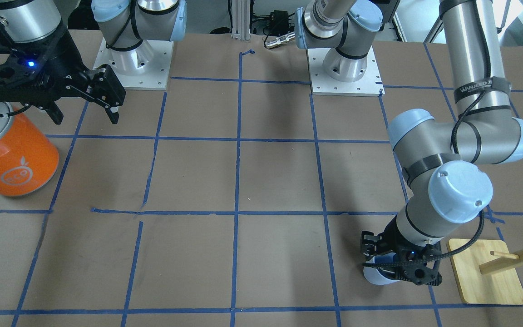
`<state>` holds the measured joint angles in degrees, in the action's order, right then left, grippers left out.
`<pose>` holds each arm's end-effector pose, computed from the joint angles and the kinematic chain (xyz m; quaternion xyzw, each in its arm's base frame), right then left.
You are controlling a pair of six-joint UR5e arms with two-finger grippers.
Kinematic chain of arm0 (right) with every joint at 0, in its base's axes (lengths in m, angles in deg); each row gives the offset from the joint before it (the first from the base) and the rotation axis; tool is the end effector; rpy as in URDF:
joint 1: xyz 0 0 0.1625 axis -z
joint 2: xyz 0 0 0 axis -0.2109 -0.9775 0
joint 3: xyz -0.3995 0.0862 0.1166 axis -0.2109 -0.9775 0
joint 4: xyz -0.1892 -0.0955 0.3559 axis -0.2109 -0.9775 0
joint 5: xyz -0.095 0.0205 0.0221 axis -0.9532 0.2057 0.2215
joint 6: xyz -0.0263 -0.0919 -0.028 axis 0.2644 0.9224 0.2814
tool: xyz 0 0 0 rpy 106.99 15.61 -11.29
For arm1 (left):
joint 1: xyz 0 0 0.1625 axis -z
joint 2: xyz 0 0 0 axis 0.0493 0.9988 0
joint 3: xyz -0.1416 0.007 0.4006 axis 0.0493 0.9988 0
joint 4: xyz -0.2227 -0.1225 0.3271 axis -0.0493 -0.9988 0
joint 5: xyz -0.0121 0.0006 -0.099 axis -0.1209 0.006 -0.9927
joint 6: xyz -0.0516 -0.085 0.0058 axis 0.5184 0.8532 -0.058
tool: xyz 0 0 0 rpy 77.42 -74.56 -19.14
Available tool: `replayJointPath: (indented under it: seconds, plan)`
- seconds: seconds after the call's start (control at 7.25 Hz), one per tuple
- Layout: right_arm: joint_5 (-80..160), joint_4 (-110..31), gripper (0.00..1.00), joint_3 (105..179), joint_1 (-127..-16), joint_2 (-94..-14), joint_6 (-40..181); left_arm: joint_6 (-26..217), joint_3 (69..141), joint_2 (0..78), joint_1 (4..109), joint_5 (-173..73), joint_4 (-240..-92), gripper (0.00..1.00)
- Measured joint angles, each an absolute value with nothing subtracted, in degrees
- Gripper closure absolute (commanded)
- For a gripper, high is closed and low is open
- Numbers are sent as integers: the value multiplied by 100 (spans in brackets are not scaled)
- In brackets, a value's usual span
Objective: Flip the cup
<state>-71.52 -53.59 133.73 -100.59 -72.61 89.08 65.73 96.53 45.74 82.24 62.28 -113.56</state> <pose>0.1221 -0.5140 0.5250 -0.0045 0.9988 -0.0464 0.0134 -0.0736 -0.6796 0.3310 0.0896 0.9940 -0.0606 0.0189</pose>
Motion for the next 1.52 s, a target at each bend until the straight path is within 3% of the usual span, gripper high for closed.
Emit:
replayJointPath:
  seconds: [0.69,1.24,1.52]
  plan:
    - [-7156,-5364,0,13374,-10059,-7258,8921,6835,9726,2703,8716,6010,-12990,0]
    - [-7160,-5359,0,13377,-10058,-7258,8925,7480,10410,1848,8950,6315,-13454,0]
    - [-7158,-5364,0,13370,-10052,-7258,8925,8161,10427,1806,8957,6294,-13433,0]
